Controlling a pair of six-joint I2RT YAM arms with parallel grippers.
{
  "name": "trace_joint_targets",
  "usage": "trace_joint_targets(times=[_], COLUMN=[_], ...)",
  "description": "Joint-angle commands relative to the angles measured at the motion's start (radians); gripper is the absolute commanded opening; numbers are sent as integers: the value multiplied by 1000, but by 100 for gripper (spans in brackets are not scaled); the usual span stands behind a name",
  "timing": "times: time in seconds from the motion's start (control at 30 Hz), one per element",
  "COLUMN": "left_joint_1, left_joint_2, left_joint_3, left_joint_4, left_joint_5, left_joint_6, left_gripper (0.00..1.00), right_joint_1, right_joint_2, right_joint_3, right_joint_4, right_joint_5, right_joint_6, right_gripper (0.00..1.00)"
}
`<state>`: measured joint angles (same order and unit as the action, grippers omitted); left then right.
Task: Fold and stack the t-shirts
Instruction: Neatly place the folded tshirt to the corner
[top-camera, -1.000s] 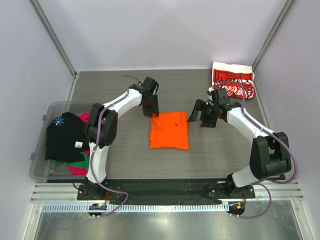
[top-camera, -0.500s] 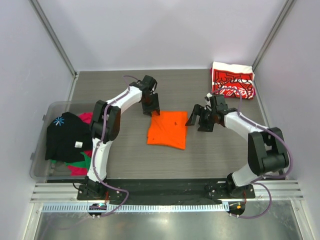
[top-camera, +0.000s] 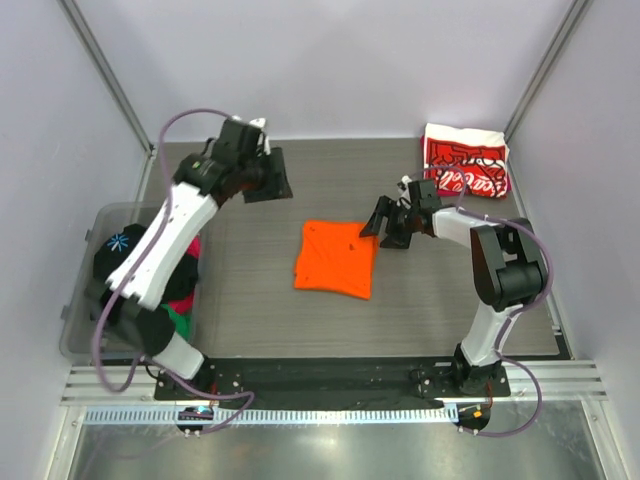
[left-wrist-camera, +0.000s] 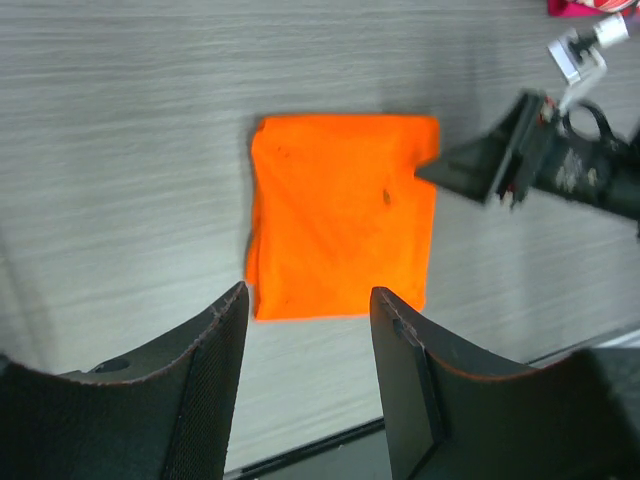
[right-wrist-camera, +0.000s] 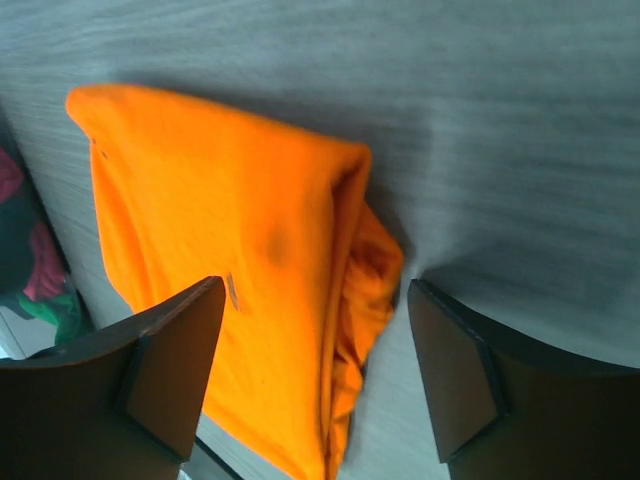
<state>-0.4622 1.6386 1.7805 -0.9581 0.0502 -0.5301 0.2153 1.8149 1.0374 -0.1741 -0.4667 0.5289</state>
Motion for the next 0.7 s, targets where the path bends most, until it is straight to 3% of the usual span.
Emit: trace_joint_targets(times=[0.0,0.13,0.23,0.33,0.4,0.67], left_joint_1=[14,26,31,40,42,45], left_joint_2=[-146,-315,-417,-488,-533,-674], left_joint_3=[-191,-393,-522,-639,-687,-787], left_joint_4=[-16,2,41,83,102,110], left_joint_5=[-71,-118,-138,-125,-108,-199], left_joint_6=[42,45,45,36,44,79], left_gripper=[54,54,55,55,55,56], right_joint_1=[2,1,4,6,4,1], right_joint_2=[75,110,123,107,90,-57], right_joint_3=[10,-8,-28,-16,24,182], right_joint_4=[37,106,169,163,103,-149], right_joint_5=[30,-10,-49,-62,-56,109], right_joint_6=[-13,2,31,22,-25,-211], right_gripper=[79,63,46,23,2,1])
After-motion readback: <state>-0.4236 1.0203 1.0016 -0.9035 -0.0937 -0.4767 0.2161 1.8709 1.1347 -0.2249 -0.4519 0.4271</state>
